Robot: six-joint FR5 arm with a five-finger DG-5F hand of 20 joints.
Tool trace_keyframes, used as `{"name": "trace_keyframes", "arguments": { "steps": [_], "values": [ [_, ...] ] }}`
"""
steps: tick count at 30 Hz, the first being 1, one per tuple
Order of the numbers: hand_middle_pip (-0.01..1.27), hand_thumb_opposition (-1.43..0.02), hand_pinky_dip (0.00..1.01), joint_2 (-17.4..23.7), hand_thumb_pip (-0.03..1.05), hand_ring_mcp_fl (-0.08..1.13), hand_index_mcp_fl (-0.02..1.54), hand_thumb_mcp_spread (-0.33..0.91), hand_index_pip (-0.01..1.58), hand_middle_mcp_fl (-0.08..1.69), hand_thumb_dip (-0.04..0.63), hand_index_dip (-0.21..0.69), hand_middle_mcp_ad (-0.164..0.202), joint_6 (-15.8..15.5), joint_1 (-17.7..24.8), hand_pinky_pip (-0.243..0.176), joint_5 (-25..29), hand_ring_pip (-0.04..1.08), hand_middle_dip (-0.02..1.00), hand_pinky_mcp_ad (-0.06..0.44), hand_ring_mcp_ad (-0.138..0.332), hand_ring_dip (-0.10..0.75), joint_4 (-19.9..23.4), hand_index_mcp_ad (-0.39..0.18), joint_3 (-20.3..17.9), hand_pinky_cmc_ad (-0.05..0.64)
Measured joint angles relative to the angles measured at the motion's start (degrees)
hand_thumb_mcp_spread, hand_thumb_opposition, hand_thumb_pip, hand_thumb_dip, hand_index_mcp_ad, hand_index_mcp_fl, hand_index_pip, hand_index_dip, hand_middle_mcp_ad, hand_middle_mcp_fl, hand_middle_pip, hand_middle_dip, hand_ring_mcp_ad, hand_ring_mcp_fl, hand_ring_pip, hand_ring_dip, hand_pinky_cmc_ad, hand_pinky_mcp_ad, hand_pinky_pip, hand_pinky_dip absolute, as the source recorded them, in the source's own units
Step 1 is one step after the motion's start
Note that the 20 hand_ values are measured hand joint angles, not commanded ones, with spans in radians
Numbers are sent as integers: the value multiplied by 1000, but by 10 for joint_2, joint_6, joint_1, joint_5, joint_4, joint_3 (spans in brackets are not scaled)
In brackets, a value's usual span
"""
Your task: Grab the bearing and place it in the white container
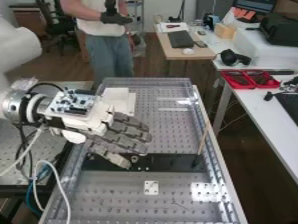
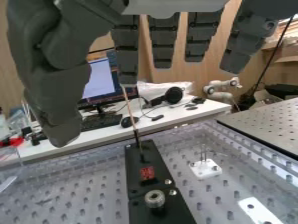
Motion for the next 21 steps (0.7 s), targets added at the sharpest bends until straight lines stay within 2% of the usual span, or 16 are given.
{"name": "trace_keyframes", "arguments": {
  "steps": [2,5,10,21],
  "values": [
    [138,-744,206,-18,506,0,220,393,518,40,175,51,86,-5,-15,-75,-30,103,171,293,150,66,19,-96,4,361],
    [138,-745,202,-40,506,0,309,403,628,28,175,51,86,-6,-26,-75,-53,103,171,290,147,66,40,-106,11,361],
    [138,-757,192,-68,506,0,323,417,754,19,175,42,86,0,-34,-75,-66,99,175,293,150,66,59,-106,23,361],
    [138,-806,178,-110,506,-2,309,443,1014,16,206,143,86,7,-37,-75,-78,98,175,290,147,66,66,-112,55,361]
  ]
}}
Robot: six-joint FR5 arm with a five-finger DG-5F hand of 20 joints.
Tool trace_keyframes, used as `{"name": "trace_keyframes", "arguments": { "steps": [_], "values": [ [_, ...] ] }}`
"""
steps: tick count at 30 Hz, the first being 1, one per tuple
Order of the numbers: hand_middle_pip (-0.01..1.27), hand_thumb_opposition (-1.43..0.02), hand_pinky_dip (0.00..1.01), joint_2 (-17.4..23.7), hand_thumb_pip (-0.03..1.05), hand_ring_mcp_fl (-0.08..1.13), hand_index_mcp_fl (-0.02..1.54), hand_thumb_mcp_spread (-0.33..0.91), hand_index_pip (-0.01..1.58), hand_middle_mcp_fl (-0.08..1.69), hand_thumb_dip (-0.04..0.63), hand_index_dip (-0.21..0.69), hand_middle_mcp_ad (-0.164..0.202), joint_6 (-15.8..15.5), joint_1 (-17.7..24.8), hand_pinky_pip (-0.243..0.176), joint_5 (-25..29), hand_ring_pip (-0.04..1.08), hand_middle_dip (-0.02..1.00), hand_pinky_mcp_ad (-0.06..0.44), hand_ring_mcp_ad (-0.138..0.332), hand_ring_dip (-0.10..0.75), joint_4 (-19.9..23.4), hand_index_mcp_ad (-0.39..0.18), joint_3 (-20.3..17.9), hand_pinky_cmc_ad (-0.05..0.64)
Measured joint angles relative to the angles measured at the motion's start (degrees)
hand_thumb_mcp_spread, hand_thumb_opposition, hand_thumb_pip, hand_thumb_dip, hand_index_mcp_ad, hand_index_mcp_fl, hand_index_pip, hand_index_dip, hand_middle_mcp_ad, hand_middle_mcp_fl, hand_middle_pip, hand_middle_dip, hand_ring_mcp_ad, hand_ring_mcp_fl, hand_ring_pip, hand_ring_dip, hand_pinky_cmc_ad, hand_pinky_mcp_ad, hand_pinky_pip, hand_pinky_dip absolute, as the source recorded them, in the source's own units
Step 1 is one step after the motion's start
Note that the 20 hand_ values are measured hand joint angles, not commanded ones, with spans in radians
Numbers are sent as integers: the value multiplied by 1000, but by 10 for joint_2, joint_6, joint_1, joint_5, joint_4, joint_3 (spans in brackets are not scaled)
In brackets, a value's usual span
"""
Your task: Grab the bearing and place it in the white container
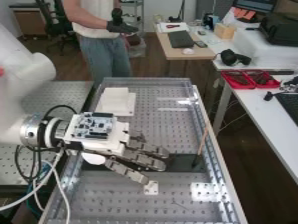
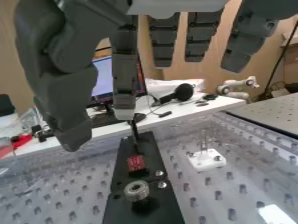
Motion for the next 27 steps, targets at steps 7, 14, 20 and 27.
{"name": "trace_keyframes", "arguments": {
  "steps": [7,14,20,27],
  "values": [
    [138,-834,178,-13,541,-2,222,478,1169,12,260,187,86,-5,2,-75,-7,98,175,293,147,66,-12,-126,12,361],
    [138,-878,178,-19,559,-2,138,480,1229,12,330,209,84,-11,-2,-75,-15,101,175,293,141,66,-15,-126,16,361],
    [138,-883,182,-26,578,-2,79,476,1239,12,347,218,84,-22,-4,-75,-17,98,175,291,138,66,-25,-126,21,361],
    [138,-883,178,-37,579,0,56,480,1239,16,349,218,84,-30,-5,-75,-20,101,175,290,129,66,-22,-126,23,358]
  ]
}}
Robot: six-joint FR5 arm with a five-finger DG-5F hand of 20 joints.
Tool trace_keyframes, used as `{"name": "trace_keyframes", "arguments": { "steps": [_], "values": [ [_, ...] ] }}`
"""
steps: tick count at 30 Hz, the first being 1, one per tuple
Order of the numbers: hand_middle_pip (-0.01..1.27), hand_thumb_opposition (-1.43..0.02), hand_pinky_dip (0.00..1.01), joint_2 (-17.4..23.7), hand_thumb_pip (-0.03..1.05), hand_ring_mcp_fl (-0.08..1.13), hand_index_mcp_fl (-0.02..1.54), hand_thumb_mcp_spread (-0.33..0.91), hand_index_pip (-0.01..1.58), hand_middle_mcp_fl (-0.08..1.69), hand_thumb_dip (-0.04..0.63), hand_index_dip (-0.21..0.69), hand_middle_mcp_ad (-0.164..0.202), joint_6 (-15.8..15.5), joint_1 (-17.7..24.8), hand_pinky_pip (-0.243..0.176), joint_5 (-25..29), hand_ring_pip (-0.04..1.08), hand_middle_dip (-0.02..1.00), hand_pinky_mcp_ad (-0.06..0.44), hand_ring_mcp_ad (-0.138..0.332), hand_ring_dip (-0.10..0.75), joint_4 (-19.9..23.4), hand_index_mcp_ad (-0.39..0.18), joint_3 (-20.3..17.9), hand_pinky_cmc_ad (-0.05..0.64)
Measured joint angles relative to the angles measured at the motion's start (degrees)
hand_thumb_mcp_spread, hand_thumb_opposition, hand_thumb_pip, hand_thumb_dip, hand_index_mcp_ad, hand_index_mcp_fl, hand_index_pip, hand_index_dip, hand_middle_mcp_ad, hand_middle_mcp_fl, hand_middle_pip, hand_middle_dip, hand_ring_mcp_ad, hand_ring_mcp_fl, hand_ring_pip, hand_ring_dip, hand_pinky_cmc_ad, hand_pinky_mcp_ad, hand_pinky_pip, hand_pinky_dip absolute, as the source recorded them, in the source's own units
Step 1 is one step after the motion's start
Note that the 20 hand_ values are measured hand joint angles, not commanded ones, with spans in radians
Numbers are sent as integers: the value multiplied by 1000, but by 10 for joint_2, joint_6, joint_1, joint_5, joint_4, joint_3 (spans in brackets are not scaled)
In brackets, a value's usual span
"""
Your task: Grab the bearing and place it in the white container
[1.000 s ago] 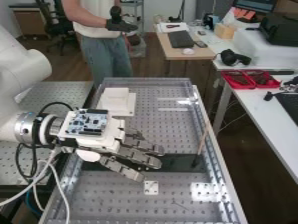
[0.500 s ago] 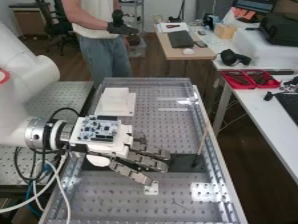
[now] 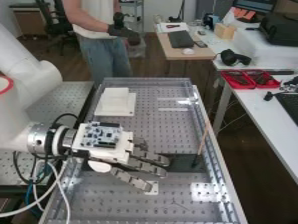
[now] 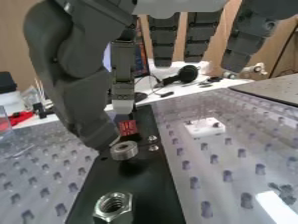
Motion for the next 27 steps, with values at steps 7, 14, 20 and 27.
{"name": "trace_keyframes", "arguments": {
  "steps": [7,14,20,27],
  "values": [
    [138,-883,178,-10,579,0,73,480,1265,12,349,218,82,-17,-1,-75,-4,101,183,290,129,66,3,-126,4,358],
    [138,-883,178,-13,579,0,86,480,1279,12,349,218,82,-27,0,-75,-2,101,188,290,129,66,12,-126,0,361],
    [138,-883,178,-14,579,0,87,480,1285,16,349,218,82,-32,1,-75,0,101,188,288,129,72,16,-126,-1,358],
    [138,-883,178,-15,579,0,89,476,1300,12,349,218,82,-38,2,-75,0,93,188,288,129,75,20,-126,-4,361]
  ]
}}
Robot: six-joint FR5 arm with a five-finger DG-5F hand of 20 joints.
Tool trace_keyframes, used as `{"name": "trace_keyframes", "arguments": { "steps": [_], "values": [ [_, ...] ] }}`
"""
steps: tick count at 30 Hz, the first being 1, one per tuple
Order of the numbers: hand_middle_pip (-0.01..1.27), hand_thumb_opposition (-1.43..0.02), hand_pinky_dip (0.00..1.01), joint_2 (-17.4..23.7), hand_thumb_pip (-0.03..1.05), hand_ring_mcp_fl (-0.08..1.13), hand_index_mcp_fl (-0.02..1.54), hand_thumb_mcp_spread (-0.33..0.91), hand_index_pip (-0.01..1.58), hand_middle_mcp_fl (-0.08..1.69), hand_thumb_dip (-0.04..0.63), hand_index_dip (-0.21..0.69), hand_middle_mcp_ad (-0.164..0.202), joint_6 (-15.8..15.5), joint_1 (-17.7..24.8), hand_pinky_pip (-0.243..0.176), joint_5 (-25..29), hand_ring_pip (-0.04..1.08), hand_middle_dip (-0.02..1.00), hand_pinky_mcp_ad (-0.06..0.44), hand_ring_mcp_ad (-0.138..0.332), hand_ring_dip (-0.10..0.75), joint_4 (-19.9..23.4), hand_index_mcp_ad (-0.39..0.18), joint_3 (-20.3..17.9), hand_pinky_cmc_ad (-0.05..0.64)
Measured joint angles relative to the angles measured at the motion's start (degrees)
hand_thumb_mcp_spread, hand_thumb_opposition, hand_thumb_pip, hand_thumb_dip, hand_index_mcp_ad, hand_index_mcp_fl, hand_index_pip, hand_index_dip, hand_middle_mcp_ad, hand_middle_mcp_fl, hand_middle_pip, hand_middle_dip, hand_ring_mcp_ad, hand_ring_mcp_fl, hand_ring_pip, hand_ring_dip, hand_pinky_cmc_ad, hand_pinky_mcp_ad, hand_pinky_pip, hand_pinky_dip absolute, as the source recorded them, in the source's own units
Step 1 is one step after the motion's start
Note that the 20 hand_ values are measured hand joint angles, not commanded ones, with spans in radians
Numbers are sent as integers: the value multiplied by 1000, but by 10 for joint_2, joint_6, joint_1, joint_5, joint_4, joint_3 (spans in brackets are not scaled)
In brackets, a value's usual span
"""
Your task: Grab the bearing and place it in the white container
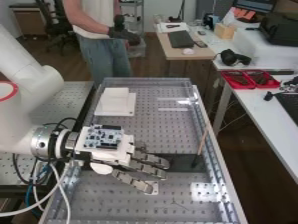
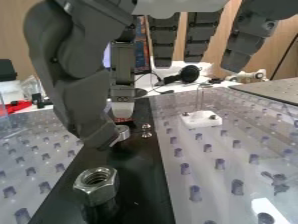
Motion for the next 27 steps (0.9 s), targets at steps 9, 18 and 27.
{"name": "trace_keyframes", "arguments": {
  "steps": [9,18,27],
  "values": [
    [138,-883,178,-2,579,0,105,475,1300,16,349,218,82,-6,0,-75,1,93,188,286,131,75,3,-126,2,361],
    [138,-883,178,-6,579,0,108,476,1300,12,349,218,82,-20,-2,-75,1,93,188,288,133,75,-11,-126,9,361],
    [138,-883,178,-5,579,0,122,476,1302,16,349,218,82,-22,0,-75,2,93,188,290,113,75,-22,-126,12,358]
  ]
}}
